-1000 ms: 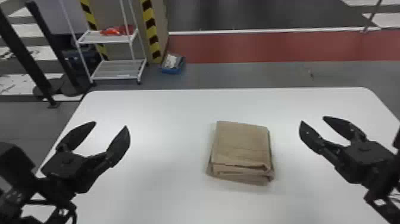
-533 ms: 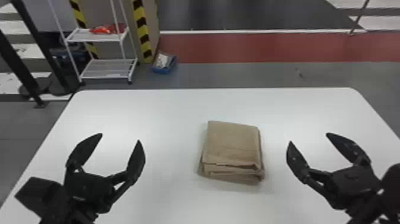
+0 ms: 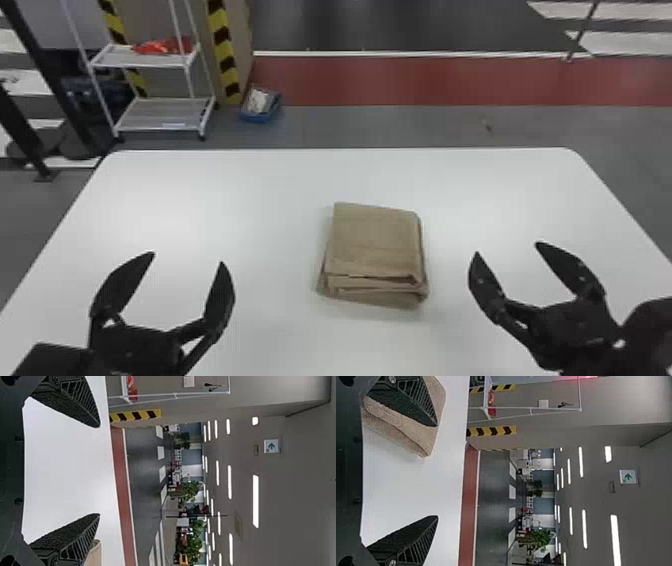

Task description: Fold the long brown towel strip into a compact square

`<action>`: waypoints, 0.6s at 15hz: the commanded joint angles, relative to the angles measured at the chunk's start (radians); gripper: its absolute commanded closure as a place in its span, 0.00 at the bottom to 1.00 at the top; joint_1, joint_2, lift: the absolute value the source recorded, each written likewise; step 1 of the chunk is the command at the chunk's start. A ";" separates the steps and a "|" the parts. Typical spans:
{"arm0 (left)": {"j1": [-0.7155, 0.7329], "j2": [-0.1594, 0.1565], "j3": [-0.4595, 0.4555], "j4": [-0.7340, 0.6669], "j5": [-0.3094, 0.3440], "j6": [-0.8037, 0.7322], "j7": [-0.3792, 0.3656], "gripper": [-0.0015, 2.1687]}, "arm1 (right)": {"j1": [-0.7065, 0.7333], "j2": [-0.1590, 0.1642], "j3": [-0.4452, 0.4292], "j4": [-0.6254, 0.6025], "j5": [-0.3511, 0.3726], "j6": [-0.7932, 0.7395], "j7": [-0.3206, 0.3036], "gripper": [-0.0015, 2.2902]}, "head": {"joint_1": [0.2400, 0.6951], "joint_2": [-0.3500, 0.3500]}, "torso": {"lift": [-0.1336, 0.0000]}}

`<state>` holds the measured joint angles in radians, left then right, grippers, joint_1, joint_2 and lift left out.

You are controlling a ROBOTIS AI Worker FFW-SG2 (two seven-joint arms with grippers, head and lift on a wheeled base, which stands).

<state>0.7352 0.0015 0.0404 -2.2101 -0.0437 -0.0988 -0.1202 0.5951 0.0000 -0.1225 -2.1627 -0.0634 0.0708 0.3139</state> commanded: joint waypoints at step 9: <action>0.003 -0.004 -0.007 -0.026 -0.038 0.018 0.005 0.03 | 0.022 0.001 0.024 -0.028 -0.004 0.039 -0.015 0.03 | 1.00 0.51 | 0.04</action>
<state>0.7378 0.0015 0.0354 -2.2361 -0.0789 -0.0825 -0.1149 0.6068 0.0000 -0.0984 -2.1840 -0.0675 0.1171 0.2978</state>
